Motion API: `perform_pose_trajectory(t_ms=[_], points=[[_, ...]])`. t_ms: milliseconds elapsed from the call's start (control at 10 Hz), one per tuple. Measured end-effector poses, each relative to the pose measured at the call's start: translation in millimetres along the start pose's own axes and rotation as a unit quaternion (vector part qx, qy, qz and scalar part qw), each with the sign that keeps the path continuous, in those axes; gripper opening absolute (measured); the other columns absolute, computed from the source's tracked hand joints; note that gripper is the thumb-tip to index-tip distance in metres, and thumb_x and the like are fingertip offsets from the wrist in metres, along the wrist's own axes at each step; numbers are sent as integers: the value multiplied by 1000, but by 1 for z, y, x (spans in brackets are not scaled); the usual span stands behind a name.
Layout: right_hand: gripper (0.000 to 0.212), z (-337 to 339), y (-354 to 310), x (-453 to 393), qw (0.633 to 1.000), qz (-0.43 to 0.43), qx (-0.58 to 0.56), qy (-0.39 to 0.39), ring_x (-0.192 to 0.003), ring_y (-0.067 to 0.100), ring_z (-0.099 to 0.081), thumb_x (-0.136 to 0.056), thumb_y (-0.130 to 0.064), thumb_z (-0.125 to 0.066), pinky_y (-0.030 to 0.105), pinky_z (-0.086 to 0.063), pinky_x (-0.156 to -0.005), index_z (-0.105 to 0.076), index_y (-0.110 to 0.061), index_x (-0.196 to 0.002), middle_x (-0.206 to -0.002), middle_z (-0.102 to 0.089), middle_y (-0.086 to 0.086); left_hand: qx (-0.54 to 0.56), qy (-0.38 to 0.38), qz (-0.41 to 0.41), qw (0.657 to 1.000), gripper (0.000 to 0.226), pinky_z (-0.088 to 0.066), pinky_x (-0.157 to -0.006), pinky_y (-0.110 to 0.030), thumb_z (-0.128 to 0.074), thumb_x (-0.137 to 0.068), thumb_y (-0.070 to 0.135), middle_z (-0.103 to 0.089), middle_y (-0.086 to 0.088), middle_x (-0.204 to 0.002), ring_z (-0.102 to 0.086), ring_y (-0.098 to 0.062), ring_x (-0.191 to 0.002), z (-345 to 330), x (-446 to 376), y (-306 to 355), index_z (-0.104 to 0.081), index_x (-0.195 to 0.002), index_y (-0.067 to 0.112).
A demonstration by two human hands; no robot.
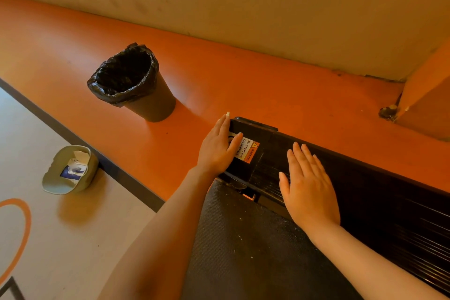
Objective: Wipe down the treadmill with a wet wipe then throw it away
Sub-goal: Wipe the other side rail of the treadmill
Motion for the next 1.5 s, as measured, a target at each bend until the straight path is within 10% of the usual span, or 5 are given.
perform_pose_trajectory(t_ms=[400,1100,1500], points=[[60,-3,0,0,1000,4,-1,8,-134,34,-45,-96,-37,-29,45,-35,-108,-53,1,-134,-142,-49,20,68,37,24,997,86,-34,-110,-42,-26,-84,75,-22,5,-160,-28,-16,-143,-2,74,-37,-14,-156,28],[56,-3,2,2,1000,5,-2,-7,-139,31,-39,-96,-34,-38,43,-31,-112,-49,0,-138,-146,-45,18,-51,-14,-64,997,79,15,-119,-31,-3,-92,72,17,8,-161,21,-8,-147,-28,129,23,11,-155,27],[50,-4,4,3,1000,2,-12,-8,-140,31,-37,-103,-32,-37,42,-28,-113,-48,1,-139,-148,-43,18,89,45,160,982,86,13,-120,-33,-8,-88,69,25,0,-160,29,-9,-143,-26,99,26,15,-154,20]])
Point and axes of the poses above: each hand's wrist, its own x-axis away from the middle knuckle, its own z-axis out of the back of the hand, y = z × x, the point moved 3 cm from there along -x, towards the middle knuckle
